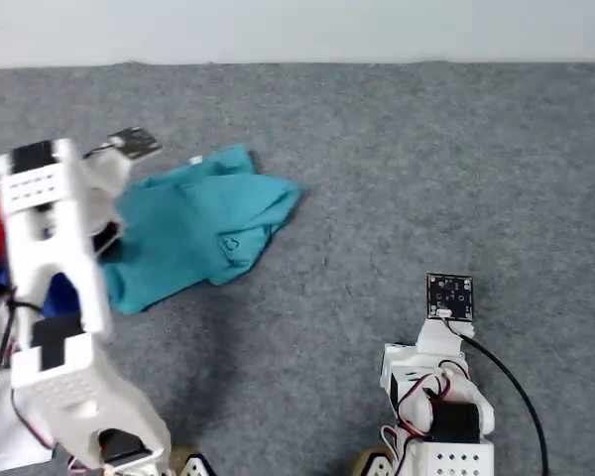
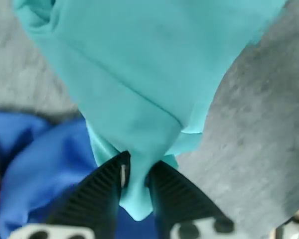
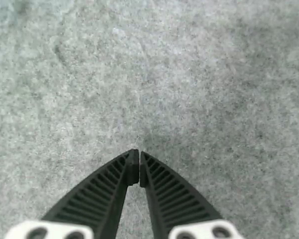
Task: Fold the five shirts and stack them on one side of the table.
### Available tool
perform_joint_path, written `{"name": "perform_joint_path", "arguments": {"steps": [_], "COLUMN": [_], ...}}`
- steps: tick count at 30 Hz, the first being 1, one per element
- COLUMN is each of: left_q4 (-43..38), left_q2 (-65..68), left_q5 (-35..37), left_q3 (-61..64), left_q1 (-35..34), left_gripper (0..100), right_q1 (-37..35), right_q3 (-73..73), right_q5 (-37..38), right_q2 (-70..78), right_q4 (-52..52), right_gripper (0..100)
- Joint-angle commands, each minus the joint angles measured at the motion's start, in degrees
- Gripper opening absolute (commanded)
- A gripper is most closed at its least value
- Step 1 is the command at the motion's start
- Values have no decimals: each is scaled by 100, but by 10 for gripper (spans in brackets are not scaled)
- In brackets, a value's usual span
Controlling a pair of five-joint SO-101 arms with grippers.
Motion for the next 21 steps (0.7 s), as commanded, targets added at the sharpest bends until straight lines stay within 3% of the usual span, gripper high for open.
{"name": "perform_joint_path", "arguments": {"steps": [1, 6, 11, 15, 21], "left_q4": [158, 167, 167, 158, 149], "left_q2": [-308, -598, -1600, -2488, -2892], "left_q5": [-519, -923, -905, -879, -62], "left_q3": [-31, -22, -22, -22, -4], "left_q1": [-422, -519, -457, -132, 738], "left_gripper": [16, 25, 193, 202, 206], "right_q1": [-40, -40, -40, -40, -40], "right_q3": [79, 79, 79, 79, 79], "right_q5": [18, 18, 18, 18, 18], "right_q2": [-48, -48, -48, -48, -48], "right_q4": [13, 13, 13, 13, 13], "right_gripper": [9, 9, 9, 9, 9]}}
